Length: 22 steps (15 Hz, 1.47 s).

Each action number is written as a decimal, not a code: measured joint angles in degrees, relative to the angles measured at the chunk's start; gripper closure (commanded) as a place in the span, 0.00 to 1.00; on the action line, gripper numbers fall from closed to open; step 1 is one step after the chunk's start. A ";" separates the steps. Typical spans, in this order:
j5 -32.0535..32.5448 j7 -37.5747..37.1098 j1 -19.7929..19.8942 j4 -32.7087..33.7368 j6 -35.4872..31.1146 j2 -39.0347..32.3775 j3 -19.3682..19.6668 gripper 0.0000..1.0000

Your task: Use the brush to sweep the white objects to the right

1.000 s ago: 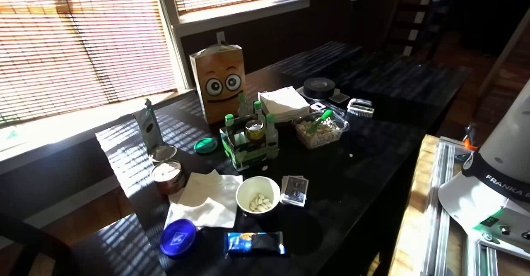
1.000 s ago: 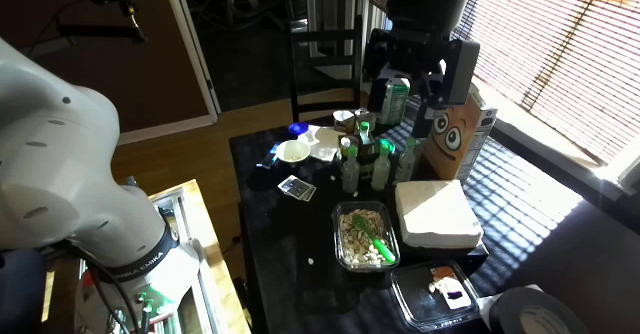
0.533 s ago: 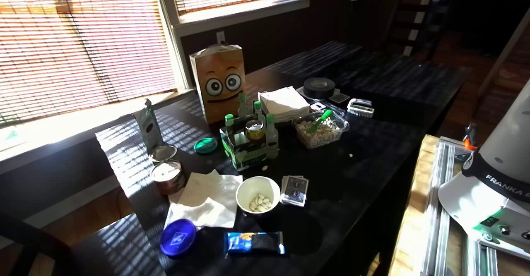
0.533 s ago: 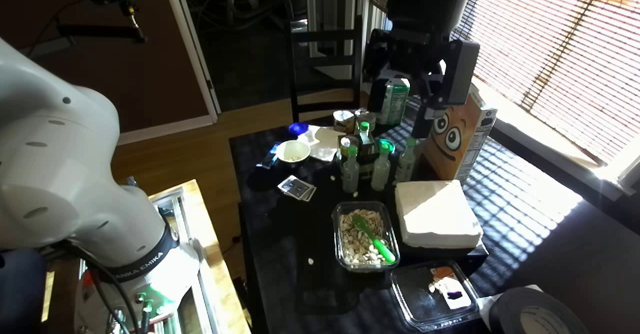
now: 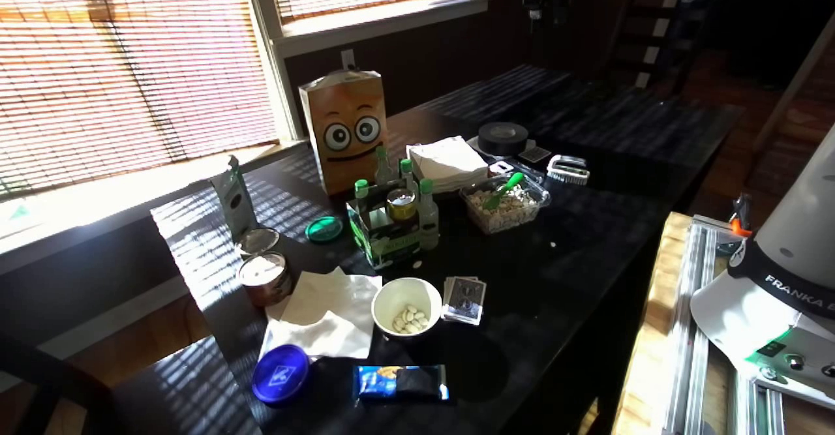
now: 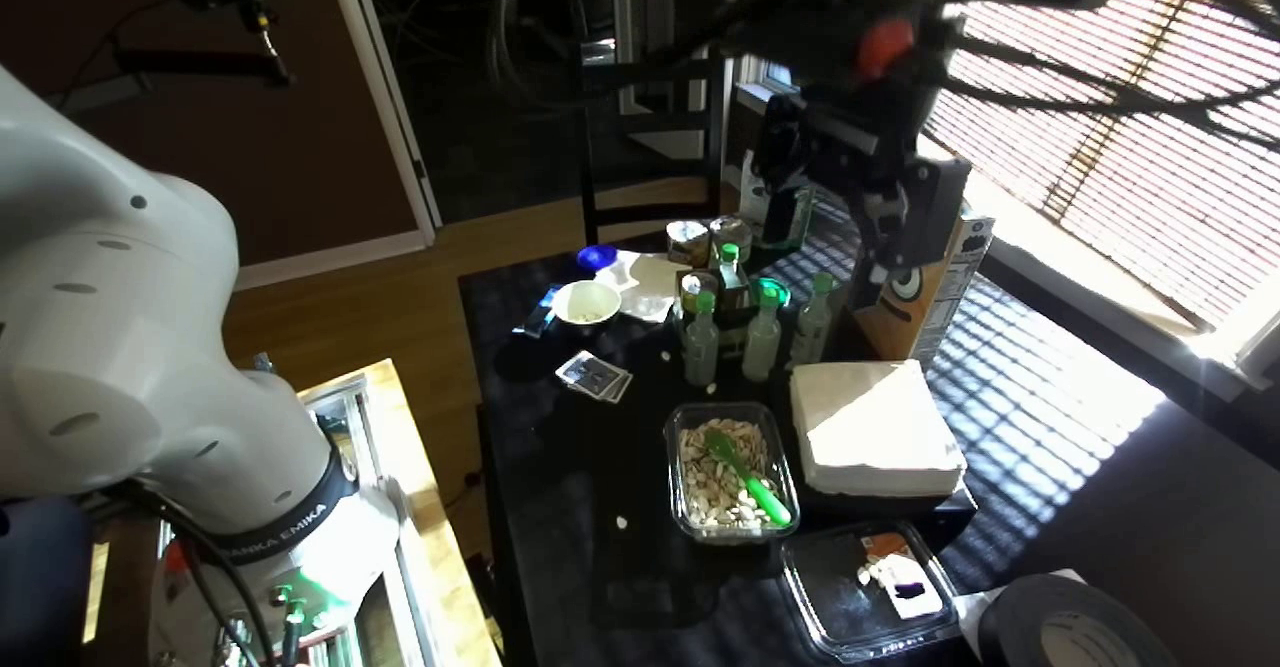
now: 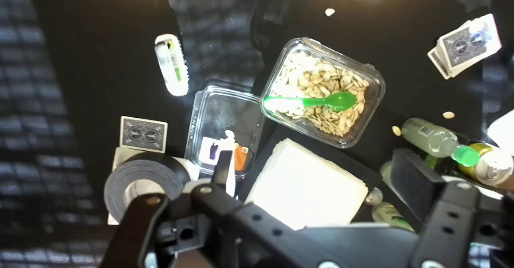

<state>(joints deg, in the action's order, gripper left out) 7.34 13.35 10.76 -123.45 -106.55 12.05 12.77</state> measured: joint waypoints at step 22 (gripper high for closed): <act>-18.55 32.06 6.63 -13.40 -40.25 -21.01 6.03 0.00</act>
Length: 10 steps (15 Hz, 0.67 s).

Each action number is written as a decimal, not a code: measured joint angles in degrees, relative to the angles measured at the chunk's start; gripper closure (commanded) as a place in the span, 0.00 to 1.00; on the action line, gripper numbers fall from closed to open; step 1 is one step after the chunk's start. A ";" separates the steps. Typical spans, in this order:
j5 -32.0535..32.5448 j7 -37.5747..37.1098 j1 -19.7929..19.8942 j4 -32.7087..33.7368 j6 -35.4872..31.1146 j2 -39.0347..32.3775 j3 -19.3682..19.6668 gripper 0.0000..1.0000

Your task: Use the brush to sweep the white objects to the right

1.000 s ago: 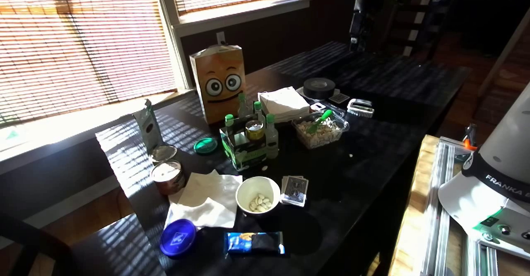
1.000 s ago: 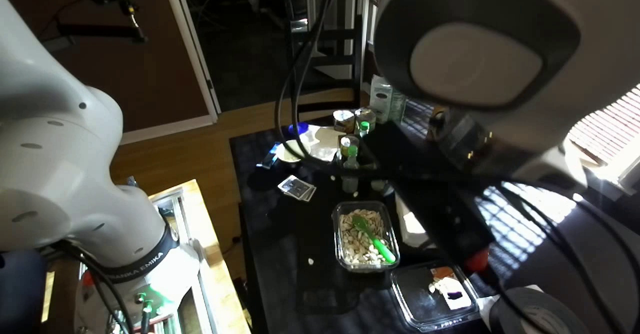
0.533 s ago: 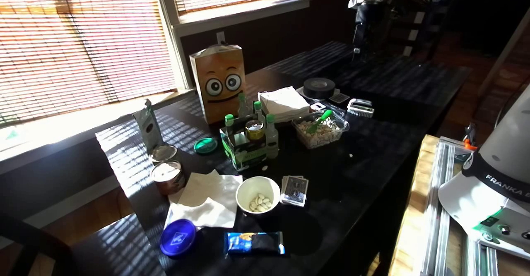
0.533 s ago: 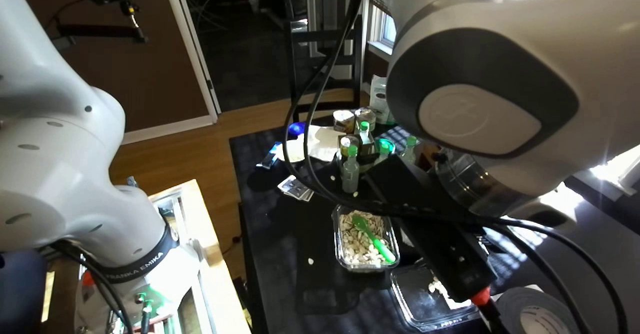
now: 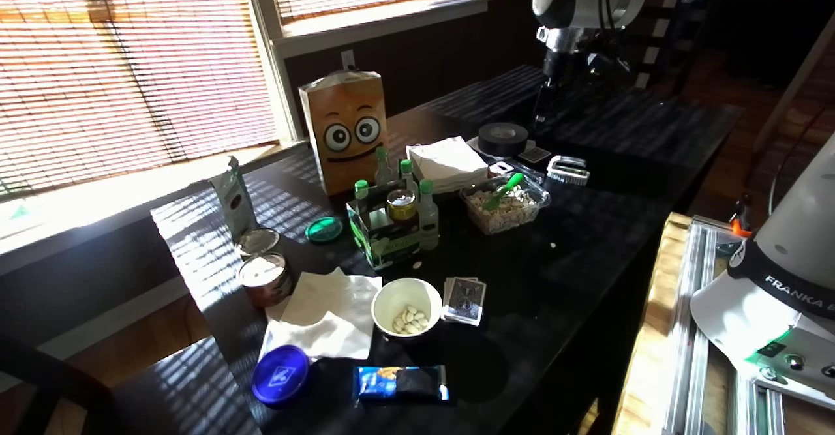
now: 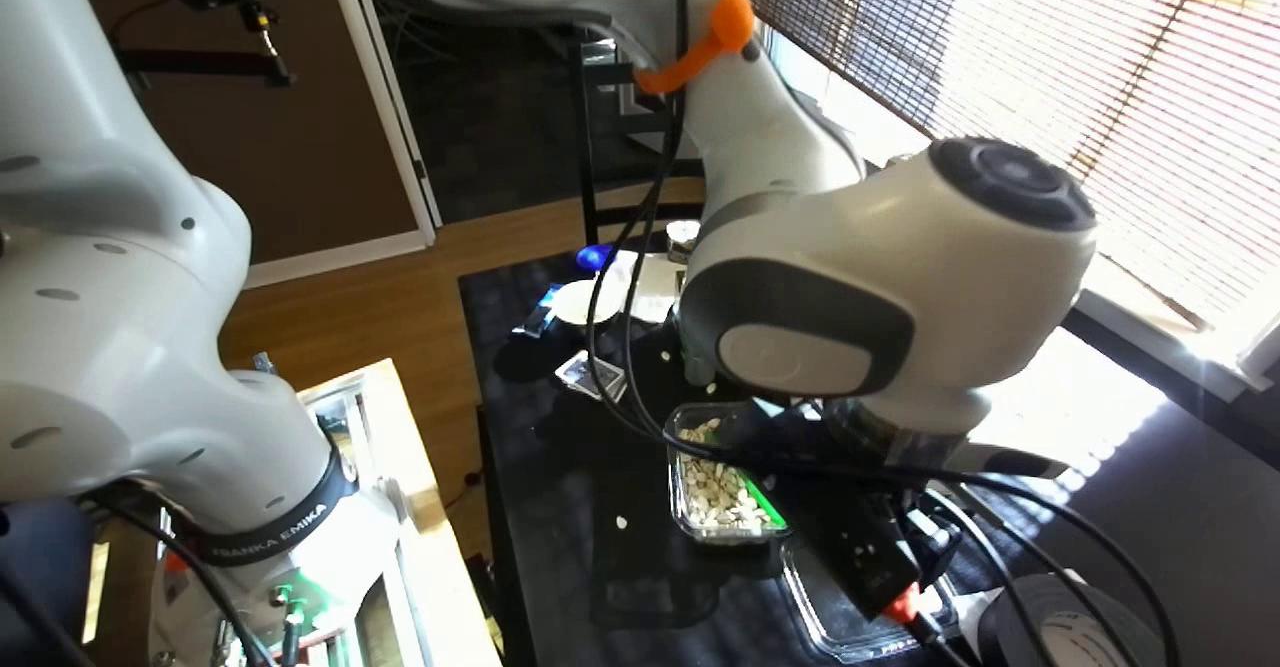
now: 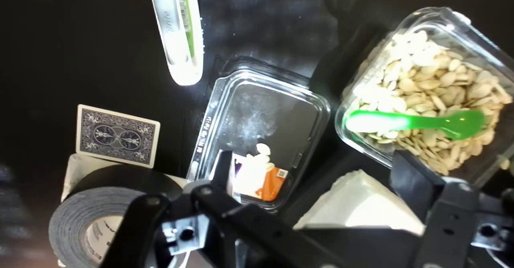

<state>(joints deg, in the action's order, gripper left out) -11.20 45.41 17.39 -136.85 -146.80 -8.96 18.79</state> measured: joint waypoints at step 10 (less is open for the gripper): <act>5.02 -7.23 4.16 -2.82 -17.38 -11.99 -0.22 0.04</act>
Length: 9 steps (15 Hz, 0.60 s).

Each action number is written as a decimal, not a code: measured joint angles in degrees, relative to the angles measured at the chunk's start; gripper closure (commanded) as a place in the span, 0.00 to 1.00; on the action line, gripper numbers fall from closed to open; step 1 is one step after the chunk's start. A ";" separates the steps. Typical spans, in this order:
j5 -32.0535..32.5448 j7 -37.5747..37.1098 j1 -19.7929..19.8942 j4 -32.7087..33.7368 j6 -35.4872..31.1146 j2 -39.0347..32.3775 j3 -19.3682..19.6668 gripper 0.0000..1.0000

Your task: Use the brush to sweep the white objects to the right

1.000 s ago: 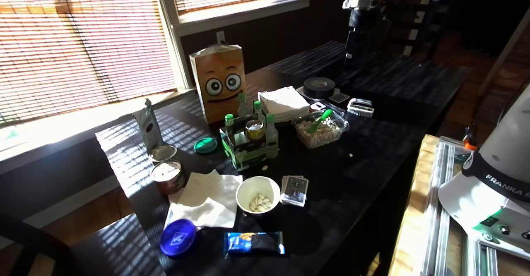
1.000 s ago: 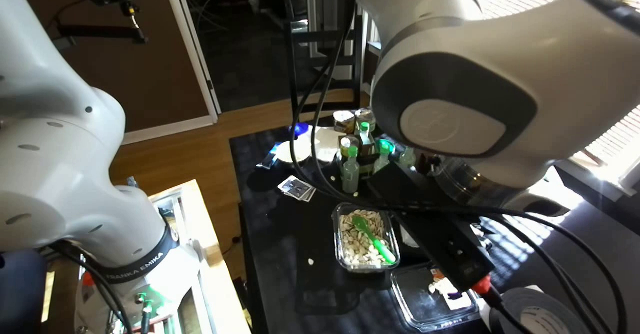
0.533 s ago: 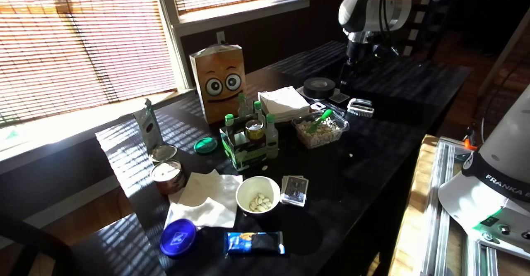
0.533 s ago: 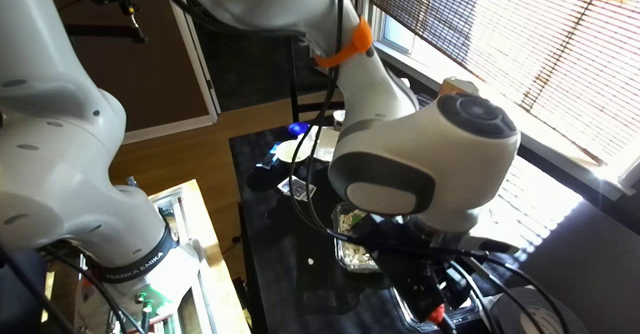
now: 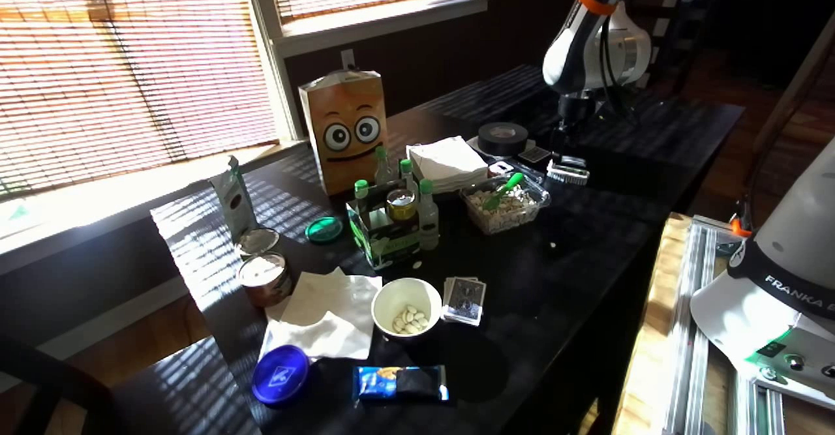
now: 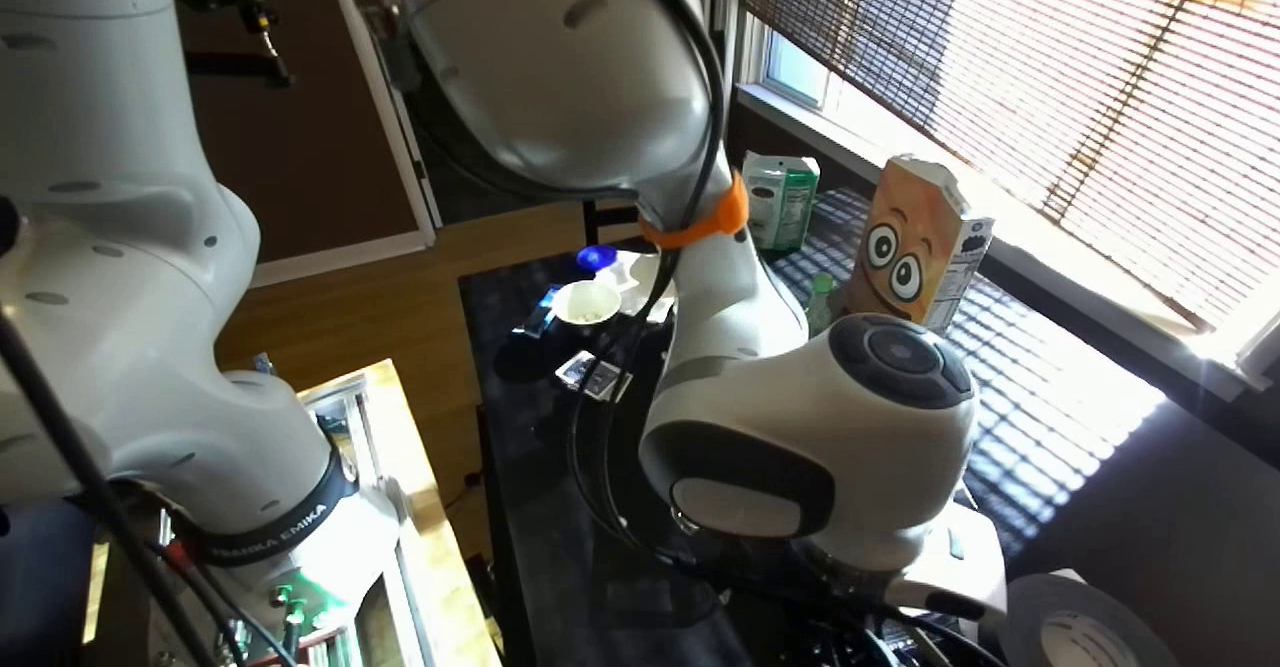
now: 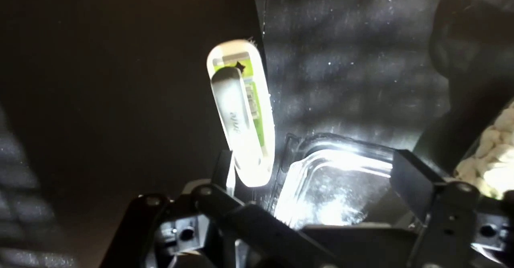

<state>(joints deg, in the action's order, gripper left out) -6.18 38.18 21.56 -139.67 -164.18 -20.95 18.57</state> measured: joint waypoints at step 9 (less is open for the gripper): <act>15.73 -12.40 -0.38 9.10 0.66 -10.01 2.38 0.14</act>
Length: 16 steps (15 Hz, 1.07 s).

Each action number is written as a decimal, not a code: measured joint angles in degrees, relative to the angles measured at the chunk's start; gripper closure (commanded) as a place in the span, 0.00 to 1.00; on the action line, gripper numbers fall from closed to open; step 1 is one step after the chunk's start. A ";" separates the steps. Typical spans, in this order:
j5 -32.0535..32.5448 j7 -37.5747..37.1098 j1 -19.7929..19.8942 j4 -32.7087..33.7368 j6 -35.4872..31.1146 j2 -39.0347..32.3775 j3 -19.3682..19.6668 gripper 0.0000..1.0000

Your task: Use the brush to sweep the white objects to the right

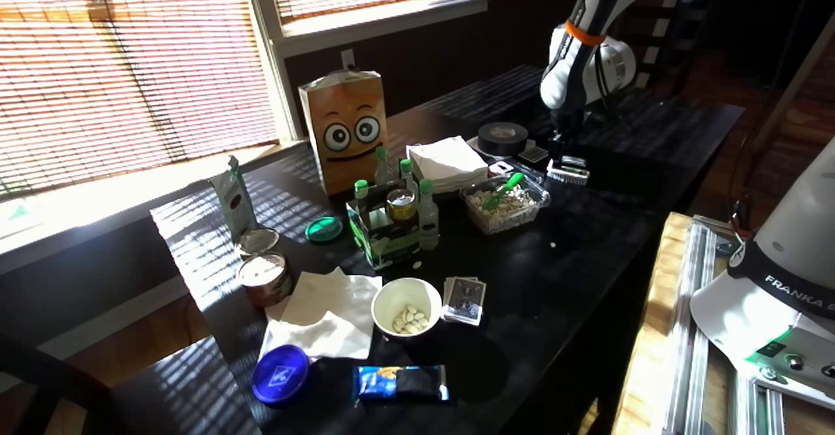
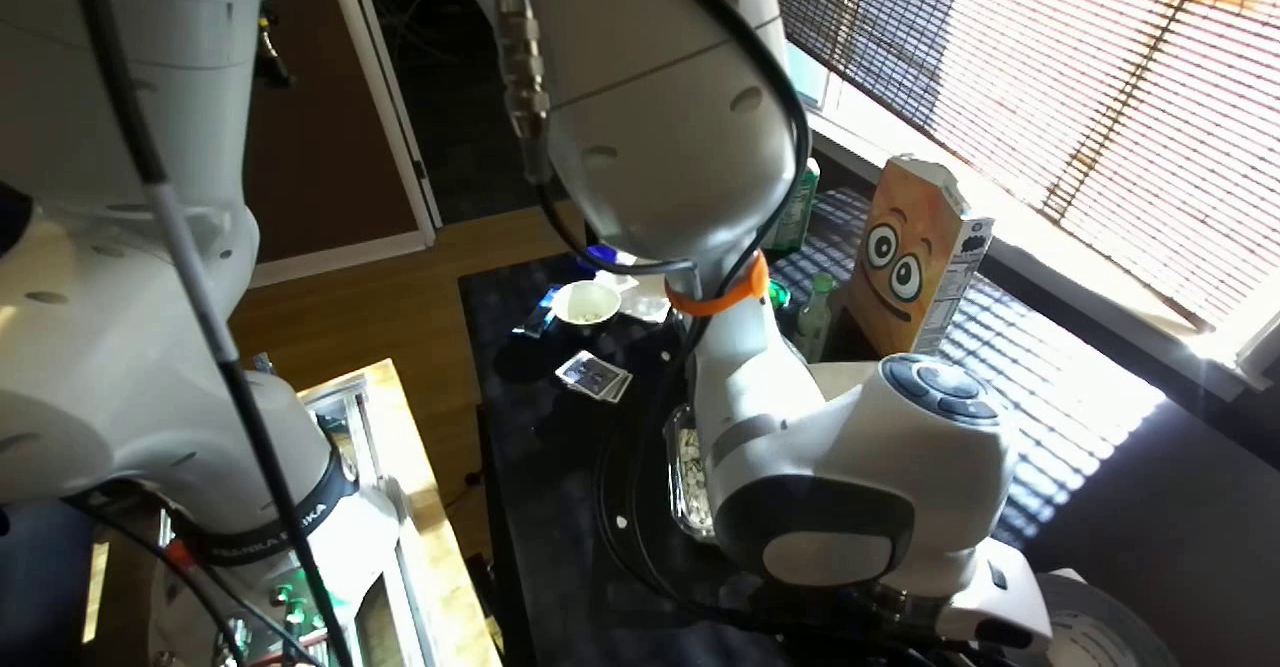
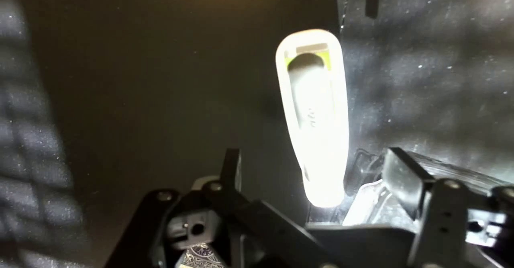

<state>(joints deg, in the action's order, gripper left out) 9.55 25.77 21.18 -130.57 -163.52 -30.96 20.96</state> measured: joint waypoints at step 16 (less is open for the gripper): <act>0.54 -1.37 1.98 6.33 8.17 -6.12 -3.50 0.84</act>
<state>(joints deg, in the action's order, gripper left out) 10.09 24.41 23.16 -124.24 -155.35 -37.09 17.46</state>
